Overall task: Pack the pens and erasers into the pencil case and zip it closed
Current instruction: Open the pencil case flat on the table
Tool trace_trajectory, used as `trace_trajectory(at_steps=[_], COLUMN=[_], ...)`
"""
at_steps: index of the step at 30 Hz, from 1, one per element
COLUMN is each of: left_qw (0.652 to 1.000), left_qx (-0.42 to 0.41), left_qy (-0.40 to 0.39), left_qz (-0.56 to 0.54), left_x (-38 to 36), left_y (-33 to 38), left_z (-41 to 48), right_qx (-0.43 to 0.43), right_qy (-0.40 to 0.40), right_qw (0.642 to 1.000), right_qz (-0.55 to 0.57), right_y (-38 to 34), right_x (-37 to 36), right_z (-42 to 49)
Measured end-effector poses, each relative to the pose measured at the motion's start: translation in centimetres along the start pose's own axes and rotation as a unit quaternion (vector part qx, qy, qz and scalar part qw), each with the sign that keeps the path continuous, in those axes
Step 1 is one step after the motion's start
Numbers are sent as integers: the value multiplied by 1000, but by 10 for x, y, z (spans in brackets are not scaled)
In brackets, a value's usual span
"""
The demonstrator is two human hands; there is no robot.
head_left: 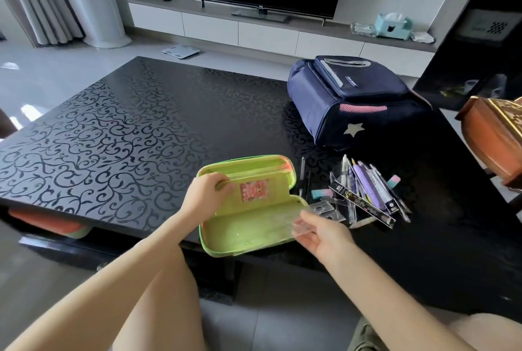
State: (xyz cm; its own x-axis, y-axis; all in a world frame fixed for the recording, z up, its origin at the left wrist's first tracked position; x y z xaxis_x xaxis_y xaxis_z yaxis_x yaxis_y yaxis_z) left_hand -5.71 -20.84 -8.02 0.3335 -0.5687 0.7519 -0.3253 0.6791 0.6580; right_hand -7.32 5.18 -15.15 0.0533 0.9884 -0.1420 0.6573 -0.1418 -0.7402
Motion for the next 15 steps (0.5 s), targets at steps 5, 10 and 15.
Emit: trace_trajectory(at_steps=[5,10,15], left_qw=[1000,1000,1000], left_qx=[-5,-17,-24], left_qy=[2,-5,-5], left_qz=[2,-1,-12], left_x=[2,2,1], left_y=[-2,-6,-3], left_z=[-1,-2,-2], right_qx=[-11,-18,-43], right_qy=[18,-5,-35], right_qw=[999,998,997], right_qz=[-41,-57,-49], right_y=[15,15,10], right_x=[-31,-31,-25], right_z=[9,8,6])
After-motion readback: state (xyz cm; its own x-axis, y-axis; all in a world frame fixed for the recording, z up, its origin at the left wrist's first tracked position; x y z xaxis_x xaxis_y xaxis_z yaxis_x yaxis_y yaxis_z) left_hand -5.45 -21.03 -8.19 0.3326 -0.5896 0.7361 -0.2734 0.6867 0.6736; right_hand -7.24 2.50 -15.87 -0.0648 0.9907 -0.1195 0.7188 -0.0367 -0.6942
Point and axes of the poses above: each hand's wrist, its own z-axis towards the middle knuckle, its own x-axis out of the back of the hand, y = z × x, the point moved 10 cm from there along z, towards the middle knuckle, and after that the axes turned 5 degrees about x, right-handed, at the moved point
